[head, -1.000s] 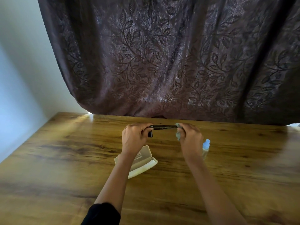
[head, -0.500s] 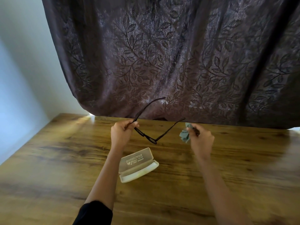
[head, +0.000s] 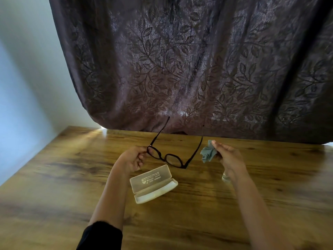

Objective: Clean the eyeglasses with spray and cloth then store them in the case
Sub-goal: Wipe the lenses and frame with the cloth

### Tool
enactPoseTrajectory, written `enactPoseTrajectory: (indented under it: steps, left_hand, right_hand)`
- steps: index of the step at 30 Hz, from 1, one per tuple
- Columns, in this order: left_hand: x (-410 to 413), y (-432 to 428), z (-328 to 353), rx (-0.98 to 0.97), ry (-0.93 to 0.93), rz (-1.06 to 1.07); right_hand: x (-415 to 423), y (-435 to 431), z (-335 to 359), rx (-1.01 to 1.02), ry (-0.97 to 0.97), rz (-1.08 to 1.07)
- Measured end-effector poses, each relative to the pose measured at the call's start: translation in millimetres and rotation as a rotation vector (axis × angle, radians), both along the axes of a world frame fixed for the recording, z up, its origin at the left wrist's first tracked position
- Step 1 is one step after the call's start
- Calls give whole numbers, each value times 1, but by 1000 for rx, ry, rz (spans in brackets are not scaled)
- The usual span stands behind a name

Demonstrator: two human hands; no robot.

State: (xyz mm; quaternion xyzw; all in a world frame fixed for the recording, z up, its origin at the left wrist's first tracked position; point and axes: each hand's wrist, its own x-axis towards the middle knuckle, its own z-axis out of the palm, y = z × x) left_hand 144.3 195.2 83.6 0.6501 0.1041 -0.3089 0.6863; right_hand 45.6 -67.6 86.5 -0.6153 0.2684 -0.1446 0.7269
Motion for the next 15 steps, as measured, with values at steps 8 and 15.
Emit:
enactPoseTrajectory:
  steps: [8, 15]
  left_hand:
    - [-7, -3, -3, -72, 149, -37]
    - [-2, -15, -5, 55, 65, 27]
  right_hand:
    - [-2, 7, 15, -2, -47, 364]
    - [-2, 22, 26, 70, -133, 277]
